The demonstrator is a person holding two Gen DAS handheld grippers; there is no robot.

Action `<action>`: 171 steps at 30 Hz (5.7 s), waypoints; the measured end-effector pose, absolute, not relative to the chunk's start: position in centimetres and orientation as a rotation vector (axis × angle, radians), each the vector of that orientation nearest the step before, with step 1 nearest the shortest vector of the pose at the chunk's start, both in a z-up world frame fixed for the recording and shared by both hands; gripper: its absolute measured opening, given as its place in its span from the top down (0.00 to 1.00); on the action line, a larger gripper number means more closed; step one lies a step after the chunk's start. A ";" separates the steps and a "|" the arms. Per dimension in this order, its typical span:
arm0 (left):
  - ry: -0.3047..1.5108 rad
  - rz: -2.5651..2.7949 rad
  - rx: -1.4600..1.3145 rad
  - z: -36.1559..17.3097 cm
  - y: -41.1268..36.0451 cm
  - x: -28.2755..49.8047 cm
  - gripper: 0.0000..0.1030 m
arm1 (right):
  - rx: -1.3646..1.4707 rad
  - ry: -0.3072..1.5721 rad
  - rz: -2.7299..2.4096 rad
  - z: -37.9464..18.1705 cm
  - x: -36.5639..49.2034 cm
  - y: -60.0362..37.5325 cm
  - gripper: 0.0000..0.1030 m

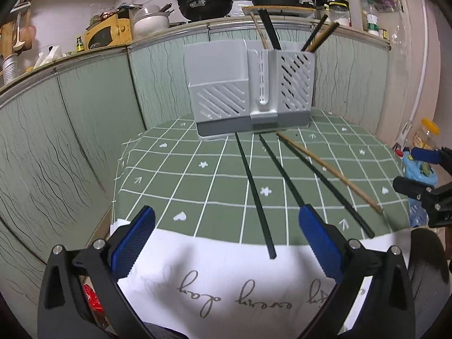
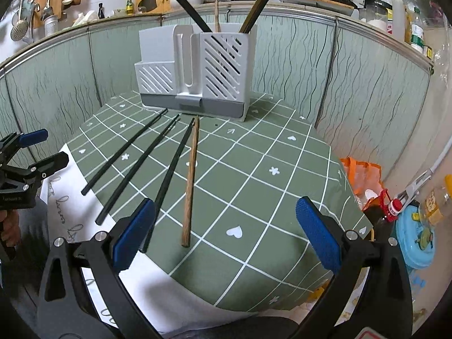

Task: Organize utensils
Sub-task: 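Close the left gripper on a black chopstick while the right gripper closes on the wooden chopstick, then lift the black chopstick with the left gripper while the right gripper lifts the wooden chopstick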

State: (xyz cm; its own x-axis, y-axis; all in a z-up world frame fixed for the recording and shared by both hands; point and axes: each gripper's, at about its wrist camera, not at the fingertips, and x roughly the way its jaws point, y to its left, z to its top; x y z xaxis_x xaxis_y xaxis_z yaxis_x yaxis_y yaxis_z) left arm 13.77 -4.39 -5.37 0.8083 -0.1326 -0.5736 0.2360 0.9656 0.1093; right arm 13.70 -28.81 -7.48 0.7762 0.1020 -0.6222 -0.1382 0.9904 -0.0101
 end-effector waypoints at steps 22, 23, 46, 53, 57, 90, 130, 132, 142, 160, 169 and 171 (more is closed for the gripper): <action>0.693 -0.225 0.205 -9.8 -5.6 14.5 0.37 | -0.097 0.729 0.147 -10.8 14.6 -27.1 0.44; 0.692 -0.226 0.202 -9.9 -5.6 14.4 0.39 | -0.098 0.737 0.153 -10.9 14.7 -26.9 0.50; 0.741 -0.263 0.143 -10.0 -6.6 14.7 0.93 | -0.054 0.783 0.173 -11.8 14.9 -26.2 0.93; 0.748 -0.270 0.126 -9.8 -6.2 14.7 0.93 | -0.041 0.781 0.174 -11.7 14.9 -26.3 0.94; 0.742 -0.271 0.124 -9.5 -6.1 14.7 0.93 | -0.036 0.780 0.177 -11.6 14.7 -26.3 0.94; 0.647 -0.268 0.110 -3.3 -4.8 13.4 0.92 | -0.003 0.649 0.198 -3.5 11.6 -28.1 0.94; 0.621 -0.284 0.139 1.9 -4.3 13.9 0.90 | -0.013 0.498 0.223 4.7 11.6 -28.0 0.94; 0.616 -0.287 0.132 2.3 -4.2 14.1 0.91 | -0.012 0.492 0.224 5.1 11.7 -28.1 0.94; 0.594 -0.272 0.121 2.9 -3.2 14.8 0.90 | -0.012 0.462 0.229 6.7 12.1 -28.0 0.94; 0.643 -0.293 0.118 0.0 -2.6 15.0 0.90 | -0.007 0.469 0.231 6.2 12.2 -28.3 0.94; 0.643 -0.289 0.133 -1.8 -1.8 14.9 0.40 | 0.002 0.461 0.223 6.3 11.9 -28.8 0.94; 0.655 -0.296 0.132 -2.9 -1.6 14.9 0.40 | 0.006 0.460 0.221 6.3 11.8 -29.0 0.94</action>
